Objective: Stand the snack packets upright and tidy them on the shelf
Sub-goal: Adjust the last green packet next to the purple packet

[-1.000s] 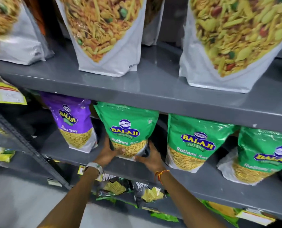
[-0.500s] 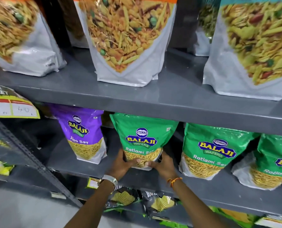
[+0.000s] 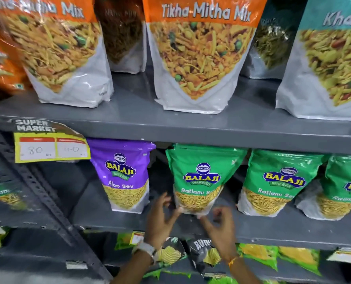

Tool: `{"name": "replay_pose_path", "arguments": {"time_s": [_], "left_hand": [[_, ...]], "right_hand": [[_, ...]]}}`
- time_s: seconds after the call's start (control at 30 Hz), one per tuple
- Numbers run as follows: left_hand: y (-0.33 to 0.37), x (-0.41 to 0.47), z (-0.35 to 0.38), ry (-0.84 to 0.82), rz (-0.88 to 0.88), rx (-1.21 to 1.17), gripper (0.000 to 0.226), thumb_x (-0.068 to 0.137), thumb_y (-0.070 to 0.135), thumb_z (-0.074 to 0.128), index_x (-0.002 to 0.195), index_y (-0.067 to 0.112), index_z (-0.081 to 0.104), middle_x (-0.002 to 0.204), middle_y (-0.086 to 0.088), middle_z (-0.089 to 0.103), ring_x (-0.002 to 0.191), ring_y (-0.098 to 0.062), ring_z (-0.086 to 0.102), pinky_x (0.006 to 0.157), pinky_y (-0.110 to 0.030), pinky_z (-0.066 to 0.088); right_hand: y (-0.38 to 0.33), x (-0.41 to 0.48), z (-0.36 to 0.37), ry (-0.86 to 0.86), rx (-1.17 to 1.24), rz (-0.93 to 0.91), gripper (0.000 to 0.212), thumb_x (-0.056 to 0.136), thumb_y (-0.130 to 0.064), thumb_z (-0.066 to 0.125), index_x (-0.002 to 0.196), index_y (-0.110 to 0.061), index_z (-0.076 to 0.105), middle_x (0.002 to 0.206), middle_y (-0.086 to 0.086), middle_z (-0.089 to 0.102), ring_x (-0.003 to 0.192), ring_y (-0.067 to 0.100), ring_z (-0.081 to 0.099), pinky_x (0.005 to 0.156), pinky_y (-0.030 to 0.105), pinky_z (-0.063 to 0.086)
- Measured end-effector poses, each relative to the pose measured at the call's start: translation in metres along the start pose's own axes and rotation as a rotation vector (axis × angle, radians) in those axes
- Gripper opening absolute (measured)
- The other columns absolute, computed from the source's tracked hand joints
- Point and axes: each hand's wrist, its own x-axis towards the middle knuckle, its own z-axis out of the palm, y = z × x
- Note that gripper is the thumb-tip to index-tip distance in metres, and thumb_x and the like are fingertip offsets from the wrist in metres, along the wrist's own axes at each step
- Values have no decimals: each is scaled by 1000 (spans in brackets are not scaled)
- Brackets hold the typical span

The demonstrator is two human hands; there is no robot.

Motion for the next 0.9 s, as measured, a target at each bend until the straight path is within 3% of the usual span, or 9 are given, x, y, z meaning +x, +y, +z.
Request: {"name": "replay_pose_path", "arguments": {"time_s": [0.13, 0.2, 0.23, 0.3, 0.4, 0.5, 0.63, 0.8, 0.9], "left_hand": [[-16, -20, -59, 393, 153, 28, 42, 75, 65, 55, 107, 40, 46, 99, 10, 56, 93, -15, 56, 87, -18, 44], [-22, -11, -93, 535, 141, -14, 76, 68, 72, 57, 115, 14, 45, 107, -6, 54, 104, -23, 51, 95, -12, 35], [-24, -1, -109, 535, 85, -49, 100, 59, 77, 60, 123, 3, 40, 119, -16, 49, 114, -28, 46, 103, -20, 33], [-29, 20, -137, 400, -47, -136, 131, 43, 75, 70, 138, -2, 24, 143, -22, 32, 133, -30, 33, 112, -37, 27], [-37, 42, -166, 59, -208, -72, 129, 50, 43, 86, 147, 16, 5, 152, -7, 25, 135, -15, 27, 107, -32, 27], [-44, 56, -178, -175, -279, -6, 133, 42, 48, 84, 146, 18, 6, 146, -2, 36, 133, -20, 36, 111, -42, 32], [-48, 65, -176, -243, -239, -46, 120, 41, 40, 84, 140, 14, 21, 138, -5, 47, 127, -23, 46, 108, -45, 38], [-56, 68, -176, -198, -196, -59, 82, 46, 34, 83, 117, 26, 43, 118, 2, 61, 115, -22, 57, 90, -27, 50], [-56, 68, -175, -166, -190, -23, 80, 51, 28, 83, 120, 21, 42, 122, -5, 59, 115, -23, 56, 99, -43, 46]], "right_hand": [[-36, -30, 58, -346, 78, 48, 26, 65, -31, 83, 78, -35, 61, 83, -18, 64, 79, -2, 60, 69, 8, 46], [-53, -27, 92, -410, 127, 63, 36, 64, -29, 84, 91, -32, 60, 99, -6, 64, 87, 0, 58, 78, 17, 51], [-61, -23, 107, -414, 146, 72, 39, 65, -27, 83, 96, -25, 60, 102, 8, 65, 86, 3, 56, 82, 26, 51], [-75, -14, 132, -416, 95, 55, 52, 68, -25, 81, 110, -9, 56, 113, 27, 60, 91, 13, 53, 90, 43, 47], [-84, 3, 155, -411, -43, 22, 72, 74, -16, 77, 133, -2, 39, 133, 22, 52, 120, 27, 51, 97, 30, 39], [-81, 13, 167, -421, -83, 61, 69, 75, -8, 75, 133, 2, 37, 137, 17, 48, 125, 27, 47, 98, 26, 36], [-83, 12, 174, -363, -84, 74, 71, 62, -8, 84, 123, -4, 50, 119, 11, 63, 99, 13, 54, 62, 8, 34], [-84, 13, 182, -289, -84, 87, 66, 59, -5, 84, 118, -6, 54, 116, 13, 67, 93, 11, 53, 60, 2, 34], [-85, 14, 182, -299, -93, 93, 65, 60, -4, 83, 118, -6, 54, 117, 13, 66, 93, 10, 53, 62, 3, 35]]}}
